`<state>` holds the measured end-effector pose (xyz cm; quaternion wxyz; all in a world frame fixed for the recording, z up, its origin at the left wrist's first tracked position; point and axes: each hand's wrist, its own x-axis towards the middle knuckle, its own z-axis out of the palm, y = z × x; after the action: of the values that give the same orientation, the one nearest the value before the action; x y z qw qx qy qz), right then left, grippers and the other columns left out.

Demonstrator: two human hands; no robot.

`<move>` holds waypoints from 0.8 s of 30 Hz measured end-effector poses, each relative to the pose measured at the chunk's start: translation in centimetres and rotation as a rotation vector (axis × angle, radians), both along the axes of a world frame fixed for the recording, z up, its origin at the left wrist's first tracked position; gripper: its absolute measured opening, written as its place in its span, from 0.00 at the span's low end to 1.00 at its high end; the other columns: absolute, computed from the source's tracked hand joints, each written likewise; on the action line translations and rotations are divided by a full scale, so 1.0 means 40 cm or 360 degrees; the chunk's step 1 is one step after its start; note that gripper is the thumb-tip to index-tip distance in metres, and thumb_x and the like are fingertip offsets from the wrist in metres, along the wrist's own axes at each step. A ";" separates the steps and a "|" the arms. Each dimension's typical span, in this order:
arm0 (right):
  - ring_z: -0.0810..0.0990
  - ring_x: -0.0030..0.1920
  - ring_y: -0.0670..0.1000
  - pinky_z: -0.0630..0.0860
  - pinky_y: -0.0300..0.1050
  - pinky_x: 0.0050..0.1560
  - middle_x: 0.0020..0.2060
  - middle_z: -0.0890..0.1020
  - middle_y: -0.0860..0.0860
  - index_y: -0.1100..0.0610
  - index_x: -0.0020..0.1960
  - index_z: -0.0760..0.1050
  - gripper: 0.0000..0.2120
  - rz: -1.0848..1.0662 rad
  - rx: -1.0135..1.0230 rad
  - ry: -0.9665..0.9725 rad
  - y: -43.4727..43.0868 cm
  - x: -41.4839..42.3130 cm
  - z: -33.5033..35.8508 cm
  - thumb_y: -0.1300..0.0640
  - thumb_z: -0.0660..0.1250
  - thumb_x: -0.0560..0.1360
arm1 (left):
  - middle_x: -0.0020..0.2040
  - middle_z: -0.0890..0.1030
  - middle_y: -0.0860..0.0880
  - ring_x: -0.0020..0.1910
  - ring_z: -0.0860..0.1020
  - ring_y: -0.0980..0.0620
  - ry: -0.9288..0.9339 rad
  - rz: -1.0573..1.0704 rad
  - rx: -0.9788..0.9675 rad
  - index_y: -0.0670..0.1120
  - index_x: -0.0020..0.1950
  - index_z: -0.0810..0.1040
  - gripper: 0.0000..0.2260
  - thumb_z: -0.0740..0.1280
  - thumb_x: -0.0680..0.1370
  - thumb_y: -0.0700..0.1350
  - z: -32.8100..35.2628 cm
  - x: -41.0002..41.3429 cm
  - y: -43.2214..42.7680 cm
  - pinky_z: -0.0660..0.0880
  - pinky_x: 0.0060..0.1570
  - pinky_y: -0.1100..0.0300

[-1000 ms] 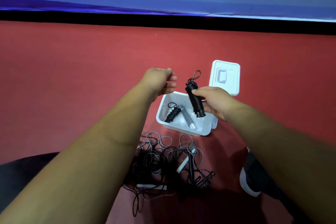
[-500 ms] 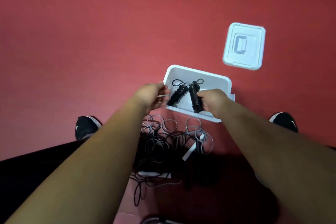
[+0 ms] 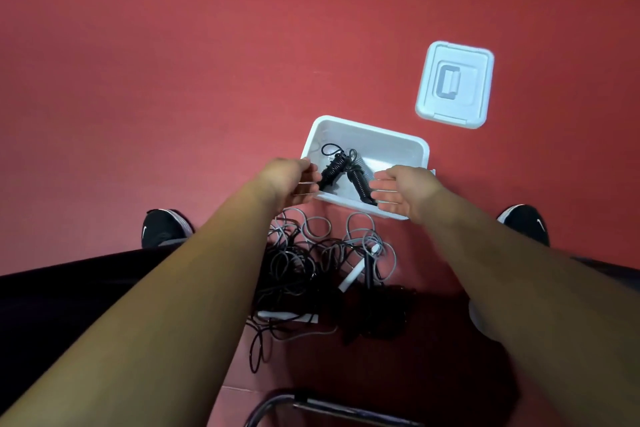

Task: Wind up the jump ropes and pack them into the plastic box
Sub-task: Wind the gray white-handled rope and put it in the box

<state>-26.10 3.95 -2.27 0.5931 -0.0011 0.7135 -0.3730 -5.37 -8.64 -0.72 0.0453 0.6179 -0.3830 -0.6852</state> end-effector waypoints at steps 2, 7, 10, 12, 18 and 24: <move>0.87 0.47 0.53 0.83 0.49 0.46 0.51 0.89 0.53 0.58 0.57 0.82 0.11 0.0056 -0.0005 0.0019 0.026 0.010 0.012 0.55 0.62 0.85 | 0.43 0.86 0.49 0.35 0.82 0.51 -0.0055 -0.0044 -0.0033 0.45 0.52 0.80 0.11 0.60 0.86 0.48 0.006 0.016 0.026 0.79 0.36 0.58; 0.87 0.44 0.52 0.83 0.48 0.45 0.52 0.89 0.53 0.58 0.60 0.83 0.13 0.0263 0.0028 -0.0100 0.102 0.065 0.001 0.53 0.63 0.85 | 0.46 0.85 0.44 0.36 0.79 0.47 -0.0267 -0.0290 -0.0086 0.42 0.48 0.81 0.10 0.62 0.84 0.43 -0.014 0.066 0.118 0.75 0.35 0.58; 0.86 0.47 0.53 0.81 0.48 0.45 0.55 0.89 0.55 0.58 0.62 0.83 0.14 0.0410 0.0088 -0.0174 0.138 0.104 -0.025 0.53 0.62 0.86 | 0.44 0.85 0.42 0.35 0.80 0.46 -0.0352 -0.0349 -0.0066 0.41 0.47 0.80 0.07 0.66 0.82 0.41 -0.040 0.085 0.169 0.77 0.35 0.56; 0.86 0.51 0.53 0.81 0.49 0.49 0.55 0.88 0.53 0.58 0.64 0.81 0.15 0.0515 0.0141 -0.0177 0.160 0.125 -0.045 0.52 0.60 0.87 | 0.46 0.85 0.39 0.35 0.82 0.44 -0.0348 -0.0366 -0.0061 0.40 0.49 0.80 0.06 0.69 0.79 0.43 -0.058 0.099 0.193 0.80 0.35 0.53; 0.84 0.51 0.54 0.82 0.51 0.48 0.52 0.85 0.53 0.54 0.69 0.71 0.14 0.0645 0.0380 -0.0018 0.210 0.151 -0.120 0.50 0.58 0.88 | 0.47 0.86 0.43 0.38 0.81 0.46 -0.0503 -0.0823 -0.0159 0.57 0.54 0.85 0.16 0.66 0.72 0.61 -0.150 0.142 0.226 0.81 0.41 0.51; 0.82 0.47 0.54 0.79 0.49 0.47 0.52 0.83 0.53 0.50 0.61 0.76 0.07 0.0932 0.0469 0.0020 0.219 0.168 -0.163 0.55 0.61 0.86 | 0.59 0.84 0.49 0.47 0.81 0.51 -0.0399 -0.0920 -0.0160 0.51 0.66 0.83 0.16 0.65 0.81 0.39 -0.218 0.106 0.273 0.77 0.45 0.67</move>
<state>-19.38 12.71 -8.81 0.6647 -0.1225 0.7328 -0.0792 -1.11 2.28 -9.43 -0.1684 0.5601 -0.5786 -0.5685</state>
